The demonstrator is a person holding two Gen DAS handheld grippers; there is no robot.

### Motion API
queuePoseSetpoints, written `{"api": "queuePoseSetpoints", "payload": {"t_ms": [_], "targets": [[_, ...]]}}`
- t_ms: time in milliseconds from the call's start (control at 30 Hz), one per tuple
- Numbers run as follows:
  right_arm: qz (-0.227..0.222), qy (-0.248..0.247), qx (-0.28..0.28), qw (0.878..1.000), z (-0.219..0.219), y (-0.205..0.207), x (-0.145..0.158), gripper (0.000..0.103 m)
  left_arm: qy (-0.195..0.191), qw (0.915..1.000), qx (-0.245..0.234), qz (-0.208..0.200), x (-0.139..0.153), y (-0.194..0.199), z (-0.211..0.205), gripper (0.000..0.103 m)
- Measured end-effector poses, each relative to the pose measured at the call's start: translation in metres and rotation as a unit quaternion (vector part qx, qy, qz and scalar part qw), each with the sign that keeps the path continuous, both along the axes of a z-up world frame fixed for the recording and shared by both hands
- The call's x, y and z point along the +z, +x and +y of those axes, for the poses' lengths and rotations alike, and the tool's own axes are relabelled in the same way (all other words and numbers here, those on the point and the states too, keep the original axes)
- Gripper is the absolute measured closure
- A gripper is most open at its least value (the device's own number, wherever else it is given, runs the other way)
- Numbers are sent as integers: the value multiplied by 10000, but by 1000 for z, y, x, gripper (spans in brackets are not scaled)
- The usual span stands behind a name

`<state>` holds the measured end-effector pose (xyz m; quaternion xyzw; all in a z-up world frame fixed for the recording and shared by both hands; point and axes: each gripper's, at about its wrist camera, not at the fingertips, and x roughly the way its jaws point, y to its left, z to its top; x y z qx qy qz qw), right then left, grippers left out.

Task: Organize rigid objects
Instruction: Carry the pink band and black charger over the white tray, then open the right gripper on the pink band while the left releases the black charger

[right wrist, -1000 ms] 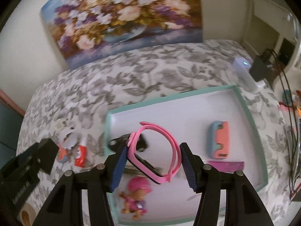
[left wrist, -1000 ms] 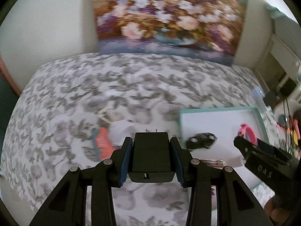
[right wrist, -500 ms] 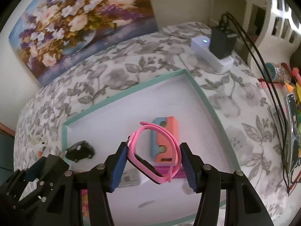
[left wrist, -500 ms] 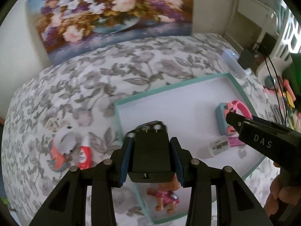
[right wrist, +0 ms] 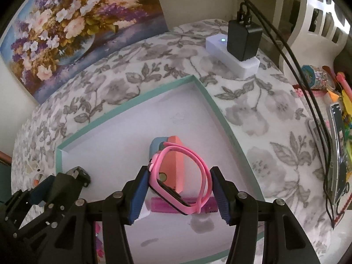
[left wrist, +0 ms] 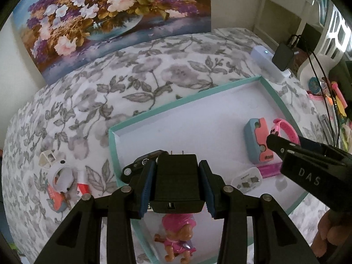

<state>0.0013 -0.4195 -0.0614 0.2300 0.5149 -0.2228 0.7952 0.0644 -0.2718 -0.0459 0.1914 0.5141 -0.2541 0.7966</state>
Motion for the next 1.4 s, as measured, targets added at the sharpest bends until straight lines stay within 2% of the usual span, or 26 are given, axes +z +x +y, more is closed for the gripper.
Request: {"api": "queuePoseSetpoints", "payload": {"t_ms": [333,633,700,733,800,1000,1067,1133,1233,1333,1400], "targets": [[125,20,94,9999,4,2,-5,44,-32,9999,88,89,-15,-3,1,60],[200,-4,164,9997,6,3,-5,43,14,10000,65,-61,-8,-7,3,59],[236,-39,157,9996,7,4,-5,40,11,9999,93,-74,-6,-7,5,57],[241,-50,168,9996,6,5,-5,33,-2,9999,118,-75,-5,-6,6,56],[222,-59,204,9995,7,6,-4,28,-26,9998,178,-70,-3,-5,9,43],[147,-38,230,9996,9,6,-1,24,-143,9990,411,-80,6,2,22,40],[121,-38,228,9997,9,5,0,20,-195,9983,541,-82,9,5,29,30],[111,-68,219,9997,10,5,1,18,-241,9973,685,-81,11,9,36,25],[105,-69,227,9997,10,5,1,3,-288,9953,928,-51,12,16,48,17],[82,-77,248,9996,11,6,2,1,-285,9932,1125,-26,10,22,58,15],[57,-120,256,9996,11,6,3,0,-291,9917,1255,8,7,26,66,7]]}}
